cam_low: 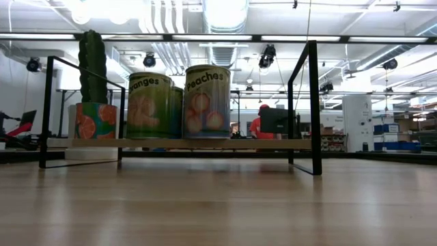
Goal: Pick and place cans onto a shelf
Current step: Put the canned peaches on the shelf
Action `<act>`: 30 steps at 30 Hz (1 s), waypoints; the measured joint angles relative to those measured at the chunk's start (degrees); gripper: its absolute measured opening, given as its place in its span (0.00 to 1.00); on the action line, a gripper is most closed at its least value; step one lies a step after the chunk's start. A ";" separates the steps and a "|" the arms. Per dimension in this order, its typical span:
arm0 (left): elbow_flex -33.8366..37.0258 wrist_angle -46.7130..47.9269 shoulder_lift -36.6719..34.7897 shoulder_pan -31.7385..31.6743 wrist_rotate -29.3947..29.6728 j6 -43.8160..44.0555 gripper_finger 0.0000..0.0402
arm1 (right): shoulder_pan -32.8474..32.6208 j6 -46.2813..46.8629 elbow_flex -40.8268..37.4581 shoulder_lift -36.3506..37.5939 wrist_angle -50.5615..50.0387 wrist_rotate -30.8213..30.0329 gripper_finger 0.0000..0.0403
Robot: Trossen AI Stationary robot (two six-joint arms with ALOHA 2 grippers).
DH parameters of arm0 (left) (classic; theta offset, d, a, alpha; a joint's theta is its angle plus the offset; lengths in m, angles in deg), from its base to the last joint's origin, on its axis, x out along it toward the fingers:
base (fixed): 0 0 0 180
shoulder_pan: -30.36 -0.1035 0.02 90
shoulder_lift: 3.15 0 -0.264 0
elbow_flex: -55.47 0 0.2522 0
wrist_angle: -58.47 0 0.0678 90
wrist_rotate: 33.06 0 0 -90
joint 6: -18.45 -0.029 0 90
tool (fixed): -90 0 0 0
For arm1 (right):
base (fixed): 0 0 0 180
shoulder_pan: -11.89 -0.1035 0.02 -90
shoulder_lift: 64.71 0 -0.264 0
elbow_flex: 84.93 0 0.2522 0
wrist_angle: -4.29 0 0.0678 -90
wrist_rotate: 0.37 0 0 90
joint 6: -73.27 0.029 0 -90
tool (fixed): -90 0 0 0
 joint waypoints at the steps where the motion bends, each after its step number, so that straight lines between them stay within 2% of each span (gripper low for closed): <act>1: 3.37 -4.61 -2.52 -0.22 0.03 -1.12 0.24 | 0.00 0.22 0.38 -0.61 -0.02 0.00 0.03; 5: 15.13 -18.86 -11.37 -1.23 0.54 -4.60 0.11 | 0.00 2.70 2.65 -3.76 -1.48 -0.39 0.03; 9: 23.24 -24.56 -19.84 -1.62 2.13 -5.41 0.01 | 0.15 6.43 6.83 -8.12 -7.16 -0.46 0.03; 16: 33.50 -30.95 -32.89 -1.64 9.33 -5.29 0.01 | 0.37 10.47 15.75 -17.59 -15.98 -0.47 0.03; 23: 41.31 -34.68 -41.87 -1.53 9.68 -4.27 0.00 | 1.40 13.02 23.08 -26.13 -21.87 -0.42 0.03; 30: 44.12 -35.15 -46.32 -1.55 9.66 -3.26 0.00 | 3.90 13.39 26.77 -32.81 -22.92 0.23 0.03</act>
